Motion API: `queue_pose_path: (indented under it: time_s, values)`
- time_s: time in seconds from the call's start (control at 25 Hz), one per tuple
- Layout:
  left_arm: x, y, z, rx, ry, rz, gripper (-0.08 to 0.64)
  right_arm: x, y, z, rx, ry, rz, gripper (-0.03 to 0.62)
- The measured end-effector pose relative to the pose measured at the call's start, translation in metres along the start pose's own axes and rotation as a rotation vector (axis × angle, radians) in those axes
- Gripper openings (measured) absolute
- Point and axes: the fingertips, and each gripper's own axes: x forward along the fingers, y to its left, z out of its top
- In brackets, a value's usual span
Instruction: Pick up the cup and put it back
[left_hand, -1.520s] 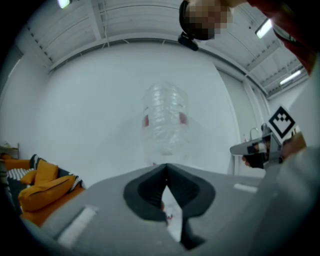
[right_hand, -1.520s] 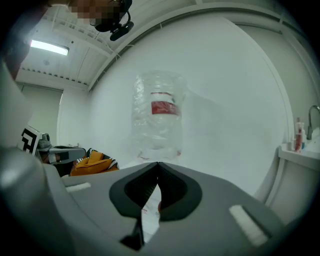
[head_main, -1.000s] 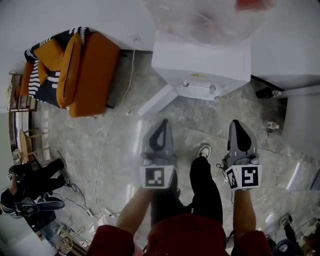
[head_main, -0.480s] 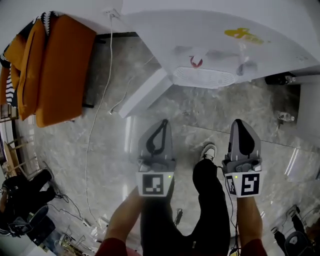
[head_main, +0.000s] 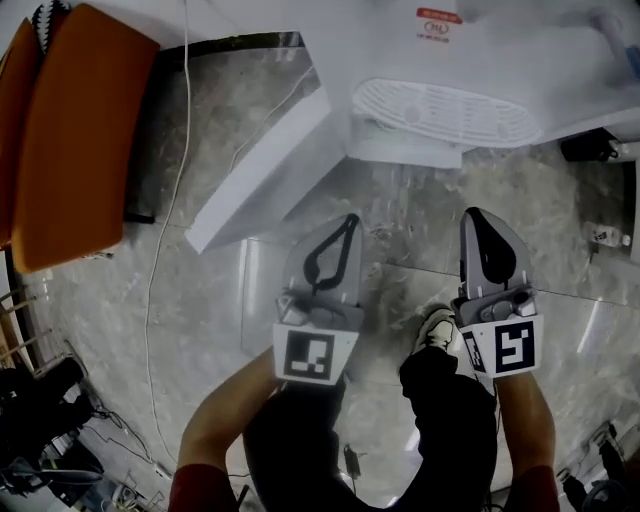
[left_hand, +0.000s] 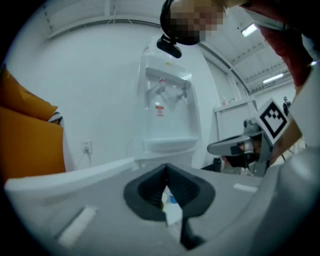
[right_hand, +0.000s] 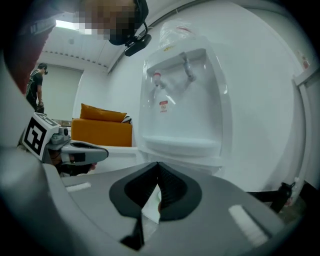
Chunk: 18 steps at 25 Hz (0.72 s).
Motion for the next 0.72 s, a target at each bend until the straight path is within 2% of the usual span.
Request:
queue_pose_path:
  time_s: [0.32,0.48,0.72]
  values:
    - [0.047,0.026,-0.113,-0.068,-0.045,0.044,0.002,0.060,-0.008,-0.107,-0.030,-0.021,0.036,-0.002]
    - [0.058,0.027,-0.143,-0.038,-0.085,0.045,0.002,0.079,-0.014,-0.143,-0.029,-0.045,0.017,-0.002]
    - [0.067,0.026,-0.175,-0.033,-0.086,0.026,0.002,0.093,-0.017,-0.169,-0.006,-0.078,-0.017,-0.001]
